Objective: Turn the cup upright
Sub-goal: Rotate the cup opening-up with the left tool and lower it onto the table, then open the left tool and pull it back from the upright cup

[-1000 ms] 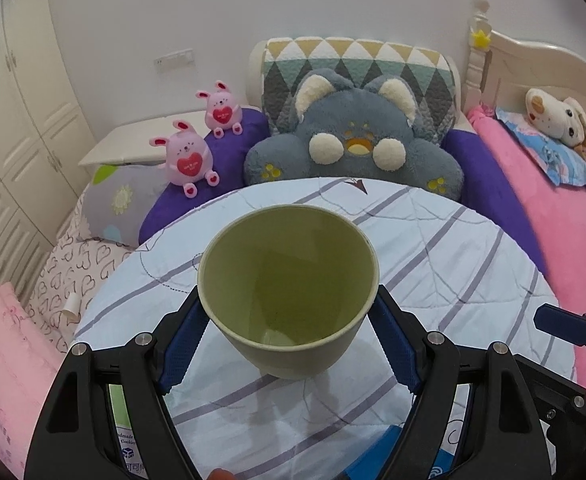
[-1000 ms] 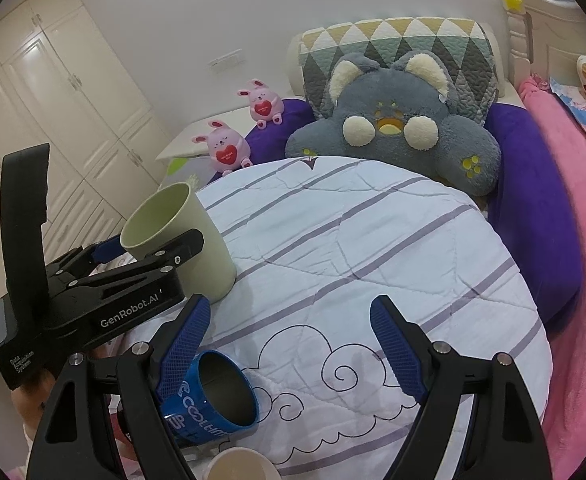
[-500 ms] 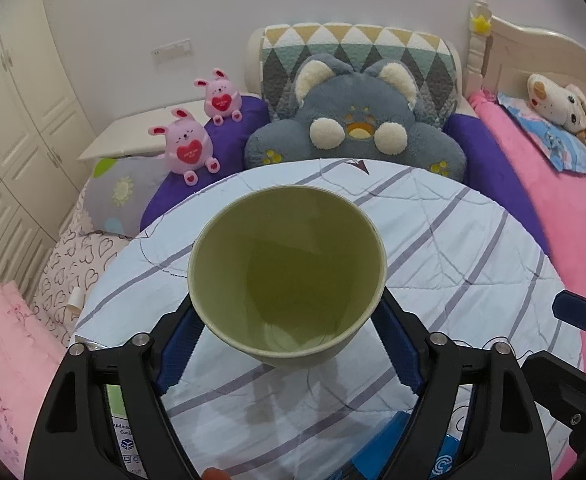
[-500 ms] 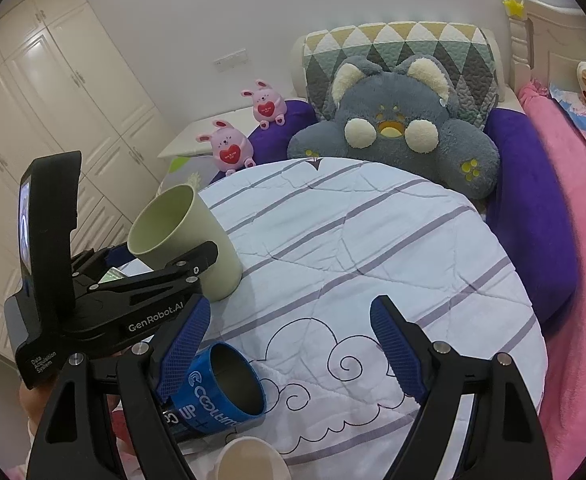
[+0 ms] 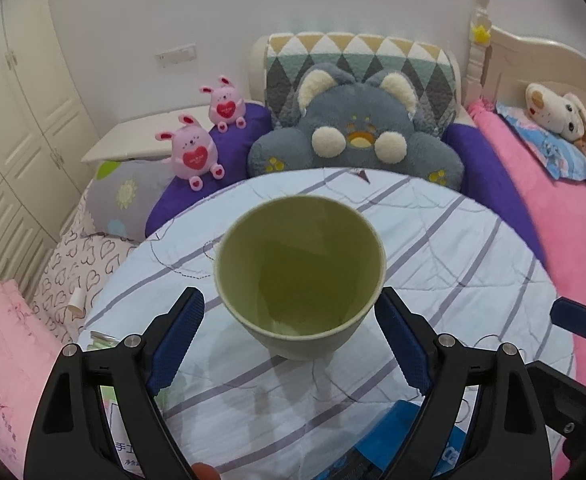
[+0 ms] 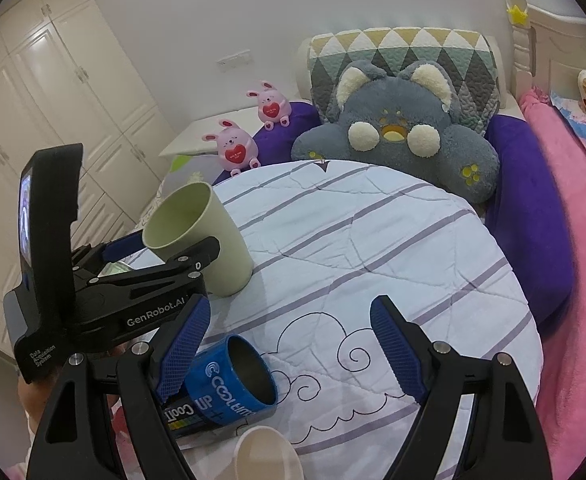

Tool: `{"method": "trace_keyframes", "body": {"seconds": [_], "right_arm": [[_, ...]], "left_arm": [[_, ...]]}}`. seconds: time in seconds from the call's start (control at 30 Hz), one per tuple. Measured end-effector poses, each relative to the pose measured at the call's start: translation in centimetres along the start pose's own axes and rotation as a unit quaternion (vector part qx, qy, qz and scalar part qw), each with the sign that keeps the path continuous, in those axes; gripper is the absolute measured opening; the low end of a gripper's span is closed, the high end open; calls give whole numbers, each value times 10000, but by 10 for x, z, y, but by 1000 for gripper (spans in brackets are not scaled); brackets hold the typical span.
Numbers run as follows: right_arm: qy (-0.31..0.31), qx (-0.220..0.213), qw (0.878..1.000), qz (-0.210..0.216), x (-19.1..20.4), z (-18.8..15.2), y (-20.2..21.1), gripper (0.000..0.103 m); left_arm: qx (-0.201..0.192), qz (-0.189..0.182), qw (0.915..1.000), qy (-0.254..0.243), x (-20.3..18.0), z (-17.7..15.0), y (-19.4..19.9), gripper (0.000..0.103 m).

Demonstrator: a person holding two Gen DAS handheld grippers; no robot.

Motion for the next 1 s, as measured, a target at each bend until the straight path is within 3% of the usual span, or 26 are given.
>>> {"method": "trace_keyframes", "body": {"seconds": [0.2,0.3,0.47,0.7,1.0], "right_arm": [[65,-99,9999,-20,9,-2,15,84],[128,-169,9998,-28,17,-5,26,84],[269,-255,9993,-1,33,-16,46,84],[583,-439,9973,98,59,-45,76,87],[946,-613,9933,-260,72,-100,105,87]], "left_arm": [[-286,-137,9995,31,3,2,29,89],[-432,-92,9990,-17,6,1,47,98],[-753,-76,9971,23,17,-14,91,101],[-942,-10,9952,266,34,-75,143,103],[-821,135,9953,488,36,-162,176,103]]}}
Point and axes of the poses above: each gripper's, at about its wrist camera, not at the fingertips, and y roughly against the way its jaws point, x to its left, z to its top, the point moved 10 cm from there along -y, roughly the way its jaws point, and after that the axes turned 8 degrees about x, right-handed, at the moved point
